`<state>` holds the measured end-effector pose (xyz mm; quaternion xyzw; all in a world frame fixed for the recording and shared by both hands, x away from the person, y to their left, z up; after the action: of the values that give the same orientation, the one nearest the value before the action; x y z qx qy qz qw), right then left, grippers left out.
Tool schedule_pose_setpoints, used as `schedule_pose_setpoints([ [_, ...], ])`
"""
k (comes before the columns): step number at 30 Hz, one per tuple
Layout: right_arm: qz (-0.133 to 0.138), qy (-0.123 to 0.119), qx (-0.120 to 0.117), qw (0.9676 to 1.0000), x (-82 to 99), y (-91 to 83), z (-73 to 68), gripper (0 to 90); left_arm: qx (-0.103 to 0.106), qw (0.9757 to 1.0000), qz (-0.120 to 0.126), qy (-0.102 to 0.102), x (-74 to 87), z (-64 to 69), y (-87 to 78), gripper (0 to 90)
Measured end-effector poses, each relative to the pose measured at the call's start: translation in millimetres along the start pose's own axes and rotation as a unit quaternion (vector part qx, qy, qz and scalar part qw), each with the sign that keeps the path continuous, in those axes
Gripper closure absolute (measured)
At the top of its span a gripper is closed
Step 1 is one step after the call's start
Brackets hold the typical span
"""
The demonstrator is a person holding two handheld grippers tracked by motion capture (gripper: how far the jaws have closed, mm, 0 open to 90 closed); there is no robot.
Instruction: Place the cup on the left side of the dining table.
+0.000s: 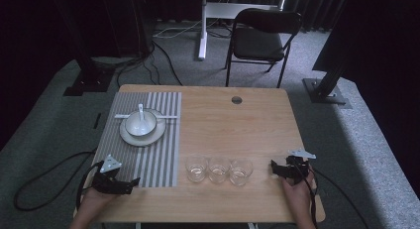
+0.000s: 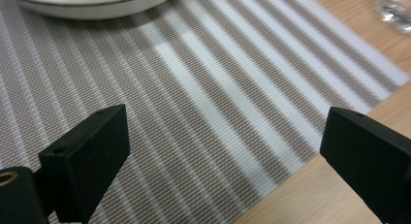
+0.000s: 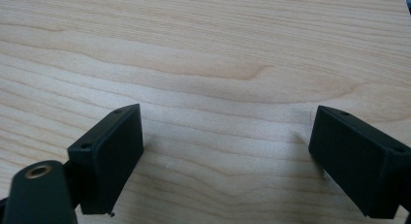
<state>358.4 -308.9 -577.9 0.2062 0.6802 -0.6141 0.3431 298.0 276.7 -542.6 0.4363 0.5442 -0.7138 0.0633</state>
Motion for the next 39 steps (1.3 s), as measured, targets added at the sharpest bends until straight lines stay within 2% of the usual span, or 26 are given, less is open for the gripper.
schedule_pose_setpoints([
  [1, 0.0, 0.0, 0.0, 1.0, 0.0, 0.0, 0.0, 11.7, -0.003, 1.0, 0.003, 0.003, -2.1, 1.8, 0.3, 4.3],
  [5, 0.0, 0.0, 0.0, 1.0, 0.0, 0.0, 0.0, 11.7, 0.011, 0.9998, 0.001, 0.015, -9.5, 9.4, 2.1, 4.4],
  [6, 0.0, 0.0, 0.0, 1.0, 0.0, 0.0, 0.0, 11.7, 0.006, 0.9998, 0.002, 0.017, -11.4, 10.9, 2.4, 4.3],
  [10, 0.0, 0.0, 0.0, 1.0, 0.0, 0.0, 0.0, 11.7, 0.017, 0.9995, 0.002, 0.027, -18.9, 16.5, 1.7, 4.4],
  [11, 0.0, 0.0, 0.0, 1.0, 0.0, 0.0, 0.0, 11.7, 0.013, 0.9995, 0.005, 0.028, -21.2, 17.5, 1.5, 4.4],
  [13, 0.0, 0.0, 0.0, 1.0, 0.0, 0.0, 0.0, 11.7, 0.03, 0.9992, 0.008, 0.026, -25.7, 19.7, 0.6, 4.4],
  [15, 0.0, 0.0, 0.0, 1.0, 0.0, 0.0, 0.0, 11.7, 0.026, 0.9992, 0.011, 0.028, -27.9, 20.6, 0.6, 4.4],
  [18, 0.0, 0.0, 0.0, 1.0, 0.0, 0.0, 0.0, 11.8, 0.036, 0.9985, 0.003, 0.041, -34.8, 27.4, 3.0, 4.3],
  [22, 0.0, 0.0, 0.0, 1.0, 0.0, 0.0, 0.0, 11.8, 0.037, 0.998, 0.008, 0.05, -43.5, 33.5, 4.4, 4.4],
  [23, 0.0, 0.0, 0.0, 1.0, 0.0, 0.0, 0.0, 11.7, 0.047, 0.9975, 0.008, 0.052, -45.6, 35.4, 5.2, 4.4],
  [24, 0.0, 0.0, 0.0, 1.0, 0.0, 0.0, 0.0, 11.7, 0.04, 0.9977, 0.009, 0.055, -47.6, 37.0, 6.3, 4.4],
  [30, 0.0, 0.0, 0.0, 1.0, 0.0, 0.0, 0.0, 11.8, 0.056, 0.9962, 0.01, 0.066, -58.6, 47.8, 11.2, 4.4],
  [32, 0.0, 0.0, 0.0, 1.0, 0.0, 0.0, 0.0, 11.8, 0.051, 0.9958, 0.009, 0.075, -63.7, 51.9, 12.3, 4.3],
  [36, 0.0, 0.0, 0.0, 1.0, 0.0, 0.0, 0.1, 11.8, 0.063, 0.9933, 0.01, 0.096, -75.5, 62.0, 12.5, 4.3],
  [39, 0.0, 0.0, 0.0, 1.0, 0.0, 0.0, 0.1, 11.8, 0.073, 0.9916, 0.016, 0.105, -84.0, 68.4, 11.9, 4.4],
])
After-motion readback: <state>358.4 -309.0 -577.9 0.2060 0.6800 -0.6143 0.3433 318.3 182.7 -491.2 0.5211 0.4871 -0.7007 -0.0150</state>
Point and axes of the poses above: each handheld gripper's, and its own axes: y roughly forward along the jaws, x roughly out of its underside, z roughly to its right, the point moved 4 cm from there along y, roughly forward along the jaws
